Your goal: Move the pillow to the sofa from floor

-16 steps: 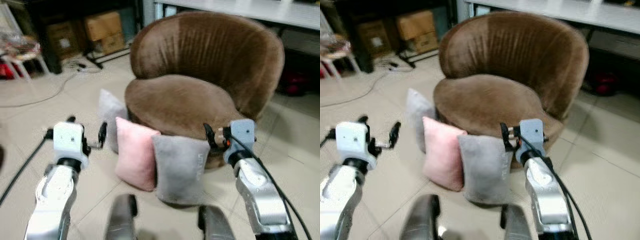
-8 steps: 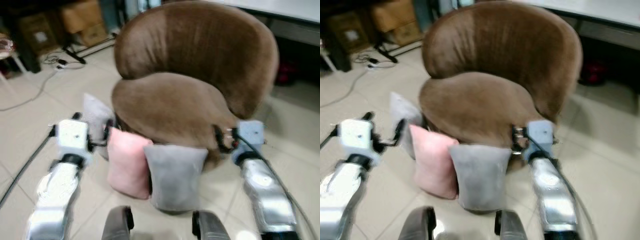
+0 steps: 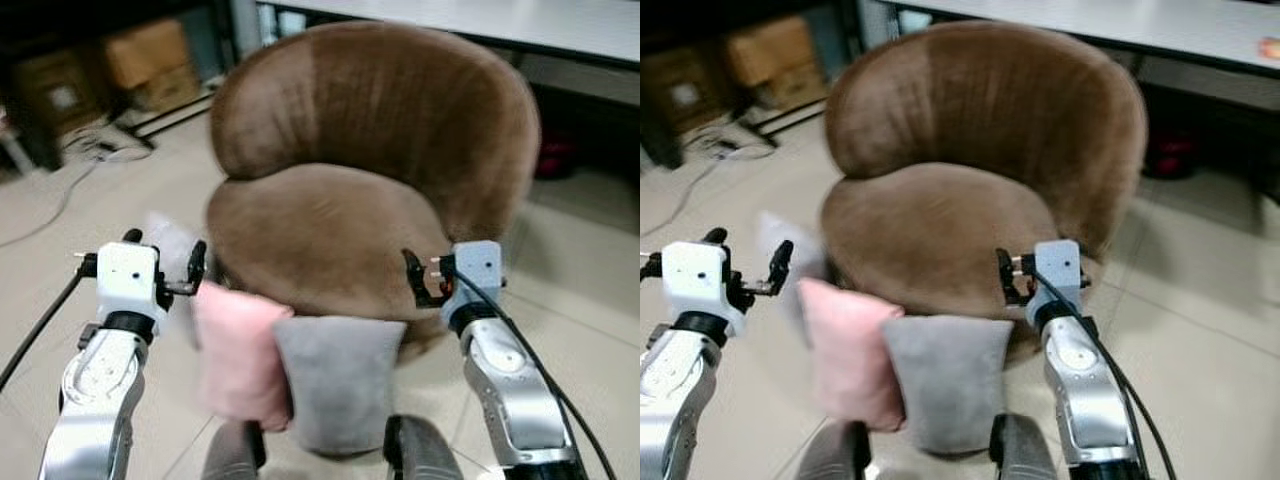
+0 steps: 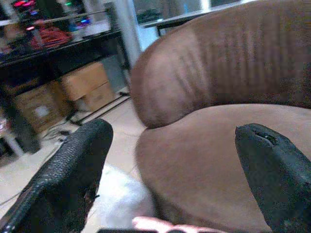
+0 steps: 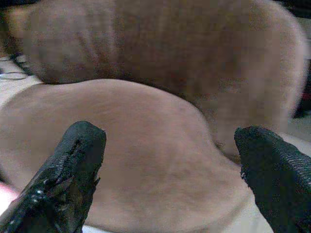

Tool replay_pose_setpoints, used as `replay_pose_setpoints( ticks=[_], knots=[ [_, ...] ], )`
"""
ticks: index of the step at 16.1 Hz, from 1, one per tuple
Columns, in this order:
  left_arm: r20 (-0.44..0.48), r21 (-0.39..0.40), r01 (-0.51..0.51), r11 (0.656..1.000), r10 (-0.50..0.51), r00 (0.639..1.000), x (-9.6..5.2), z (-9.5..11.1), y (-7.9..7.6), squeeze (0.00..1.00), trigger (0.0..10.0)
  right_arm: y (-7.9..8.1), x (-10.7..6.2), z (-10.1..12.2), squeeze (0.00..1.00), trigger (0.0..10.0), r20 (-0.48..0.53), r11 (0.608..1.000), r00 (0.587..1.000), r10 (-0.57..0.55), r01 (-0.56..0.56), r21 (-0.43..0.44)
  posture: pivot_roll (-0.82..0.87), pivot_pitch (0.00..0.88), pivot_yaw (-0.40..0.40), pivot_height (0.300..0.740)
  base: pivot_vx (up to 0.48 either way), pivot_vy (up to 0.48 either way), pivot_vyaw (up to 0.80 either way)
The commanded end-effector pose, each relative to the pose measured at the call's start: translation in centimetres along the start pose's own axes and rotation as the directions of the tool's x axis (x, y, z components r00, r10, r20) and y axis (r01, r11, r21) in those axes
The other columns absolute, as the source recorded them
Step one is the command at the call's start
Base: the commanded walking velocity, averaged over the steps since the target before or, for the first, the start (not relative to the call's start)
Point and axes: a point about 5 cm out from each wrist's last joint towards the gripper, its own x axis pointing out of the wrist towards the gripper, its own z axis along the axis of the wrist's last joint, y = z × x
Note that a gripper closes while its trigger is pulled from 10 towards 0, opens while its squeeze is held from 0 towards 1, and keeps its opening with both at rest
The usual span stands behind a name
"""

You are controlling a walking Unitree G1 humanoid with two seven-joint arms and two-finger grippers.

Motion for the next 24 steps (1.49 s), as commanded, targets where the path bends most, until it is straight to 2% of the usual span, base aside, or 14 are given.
replay_pose_setpoints(
  ticks=[1, 4, 6, 8, 14, 17, 24],
  knots=[
    [0.005, 0.001, 0.022, 1.0, -0.022, 1.0, 0.19, 0.15, -0.47, 0.0, 10.0, -0.74, 0.01, 0.11, 0.0, 10.0, 0.0, 0.999, 1.0, -0.03, 0.03, -0.012, -0.1, 0.0, 0.057, 0.606, 0.304, 0.0, 0.0],
    [0.004, 0.002, 0.02, 1.0, -0.02, 1.0, 0.17, 0.13, -0.44, 0.0, 10.0, -0.67, 0.12, 0.23, 0.0, 10.0, 0.006, 1.0, 1.0, -0.024, 0.024, -0.017, -0.1, 0.0, 0.057, 0.606, 0.303, 0.0, 0.0],
    [0.003, 0.003, 0.02, 1.0, -0.02, 1.0, 0.09, 0.1, -0.38, 0.0, 10.0, -0.5, 0.14, 0.37, 0.0, 10.0, 0.012, 0.998, 1.0, -0.004, 0.005, -0.059, -0.09, 0.0, 0.051, 0.606, 0.304, 0.0, 0.0],
    [0.003, 0.005, 0.02, 1.0, -0.02, 1.0, 0.07, 0.07, -0.43, 0.0, 10.0, -0.54, 0.14, 0.4, 0.0, 10.0, 0.014, 0.998, 1.0, -0.003, 0.004, -0.063, -0.09, 0.0, 0.051, 0.606, 0.298, 0.0, 0.8],
    [0.004, 0.02, 0.014, 1.0, -0.014, 1.0, 0.11, 0.03, -0.46, 0.0, 10.0, -0.34, 0.08, -0.02, 0.0, 10.0, -0.006, 0.999, 0.999, 0.045, -0.045, -0.019, -0.09, 0.0, 0.053, 0.606, 0.047, 0.0, 0.13],
    [0.001, 0.022, 0.019, 1.0, -0.019, 1.0, 0.08, -0.03, -0.47, 0.0, 10.0, -0.27, 0.22, -0.32, 0.0, 10.0, -0.026, 0.994, 0.994, 0.104, -0.105, -0.024, -0.09, 0.0, 0.051, 0.572, 0.0, 0.0, 0.0],
    [-0.01, 0.028, 0.024, 0.999, -0.024, 1.0, -0.01, -0.19, -0.45, 0.0, 10.0, -0.33, 0.42, -0.47, 0.0, 10.0, -0.035, 0.99, 0.991, 0.133, -0.134, -0.031, -0.09, 0.0, 0.049, 0.502, 0.0, 0.0, 0.0]
  ],
)
